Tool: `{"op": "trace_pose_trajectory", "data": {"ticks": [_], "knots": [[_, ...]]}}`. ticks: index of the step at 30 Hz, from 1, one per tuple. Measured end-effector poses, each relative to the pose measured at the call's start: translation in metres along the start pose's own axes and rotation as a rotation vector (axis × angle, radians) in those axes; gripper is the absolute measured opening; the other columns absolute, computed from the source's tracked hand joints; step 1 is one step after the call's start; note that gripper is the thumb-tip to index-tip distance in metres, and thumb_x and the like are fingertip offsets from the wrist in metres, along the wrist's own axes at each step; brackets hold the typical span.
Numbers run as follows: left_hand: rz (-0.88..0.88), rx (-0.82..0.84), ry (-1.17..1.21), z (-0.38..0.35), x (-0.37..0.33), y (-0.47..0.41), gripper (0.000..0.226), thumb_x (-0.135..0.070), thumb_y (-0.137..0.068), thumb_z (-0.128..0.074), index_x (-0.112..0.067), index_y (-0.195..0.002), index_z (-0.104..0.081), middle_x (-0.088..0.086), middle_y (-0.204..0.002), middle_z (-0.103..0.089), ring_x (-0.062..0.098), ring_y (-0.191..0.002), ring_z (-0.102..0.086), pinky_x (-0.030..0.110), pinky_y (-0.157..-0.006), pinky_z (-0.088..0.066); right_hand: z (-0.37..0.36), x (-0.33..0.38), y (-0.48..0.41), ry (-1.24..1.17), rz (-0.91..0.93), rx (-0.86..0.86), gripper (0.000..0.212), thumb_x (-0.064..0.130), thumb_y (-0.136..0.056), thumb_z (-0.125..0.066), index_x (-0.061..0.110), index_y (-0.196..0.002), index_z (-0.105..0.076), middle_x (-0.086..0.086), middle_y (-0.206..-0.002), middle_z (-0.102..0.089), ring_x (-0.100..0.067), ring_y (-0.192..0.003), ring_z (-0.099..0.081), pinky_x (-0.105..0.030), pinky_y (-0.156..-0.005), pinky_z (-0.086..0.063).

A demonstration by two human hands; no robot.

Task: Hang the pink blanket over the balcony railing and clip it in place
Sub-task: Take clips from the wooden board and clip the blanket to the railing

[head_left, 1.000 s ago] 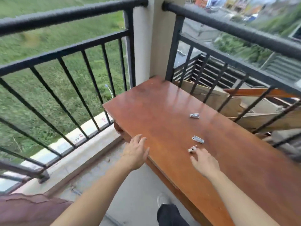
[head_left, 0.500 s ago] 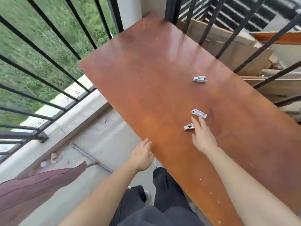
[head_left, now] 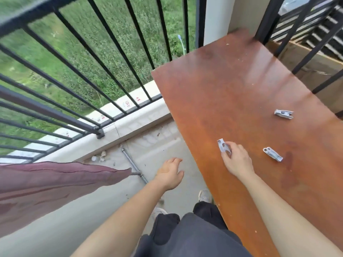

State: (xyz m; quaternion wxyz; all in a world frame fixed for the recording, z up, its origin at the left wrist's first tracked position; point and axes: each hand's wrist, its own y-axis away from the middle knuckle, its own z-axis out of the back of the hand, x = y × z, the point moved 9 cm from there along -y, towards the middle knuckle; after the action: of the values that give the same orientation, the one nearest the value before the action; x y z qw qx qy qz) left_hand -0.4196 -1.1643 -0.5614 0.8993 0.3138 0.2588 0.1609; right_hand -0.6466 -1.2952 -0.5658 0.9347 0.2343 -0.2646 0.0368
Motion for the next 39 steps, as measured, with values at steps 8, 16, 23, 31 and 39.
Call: {"op": "trace_pose_trajectory", "data": {"ticks": [8,16,23,31,39], "knots": [[0.177,-0.417,0.105,0.119,0.129,0.093,0.051,-0.035,-0.095,-0.048,-0.023,-0.143,-0.034,0.002,-0.159,-0.018,0.028,-0.139,-0.033,0.04,-0.108,-0.032,-0.04,0.215,0.019,-0.17,0.329,0.012,0.042,0.038,-0.098,-0.053,0.027,-0.139,-0.055,-0.004,-0.099,-0.055,-0.025,-0.102,-0.059,-0.029,-0.088,-0.04],[0.299,-0.605,0.032,0.138,0.256,0.172,0.05,-0.026,-0.09,-0.052,-0.019,-0.139,-0.041,0.001,-0.15,-0.031,0.025,-0.128,-0.042,0.036,-0.099,-0.041,-0.116,0.323,0.082,-0.383,0.374,0.163,0.036,0.032,-0.077,-0.083,0.019,-0.11,-0.073,0.011,-0.086,-0.072,0.009,-0.069,-0.065,-0.004,-0.068,-0.047],[0.163,-0.448,-0.429,0.133,0.269,0.145,0.043,-0.029,-0.09,-0.042,-0.015,-0.131,-0.042,0.009,-0.145,-0.035,0.027,-0.138,-0.025,0.042,-0.111,-0.02,-0.176,0.353,0.097,-0.401,0.365,0.328,0.016,0.036,-0.091,-0.069,0.028,-0.104,-0.067,-0.001,-0.093,-0.073,-0.017,-0.086,-0.069,-0.015,-0.07,-0.05],[0.443,-0.079,-0.768,0.147,0.316,0.066,0.09,-0.064,-0.084,-0.043,-0.006,-0.15,-0.022,0.024,-0.156,-0.017,0.045,-0.145,-0.005,0.071,-0.107,0.008,-0.208,0.355,0.033,-0.363,0.296,0.463,0.031,0.029,-0.08,-0.081,0.022,-0.109,-0.069,0.011,-0.083,-0.069,0.0,-0.073,-0.064,-0.006,-0.066,-0.049],[0.643,0.033,-0.475,0.16,0.345,0.044,0.039,-0.021,-0.086,-0.056,-0.016,-0.125,-0.06,0.008,-0.131,-0.055,0.026,-0.124,-0.049,0.033,-0.095,-0.041,-0.209,0.342,-0.009,-0.37,0.279,0.474,0.023,0.036,-0.079,-0.081,0.038,-0.095,-0.066,0.014,-0.083,-0.07,0.013,-0.068,-0.063,-0.003,-0.062,-0.046]]}}
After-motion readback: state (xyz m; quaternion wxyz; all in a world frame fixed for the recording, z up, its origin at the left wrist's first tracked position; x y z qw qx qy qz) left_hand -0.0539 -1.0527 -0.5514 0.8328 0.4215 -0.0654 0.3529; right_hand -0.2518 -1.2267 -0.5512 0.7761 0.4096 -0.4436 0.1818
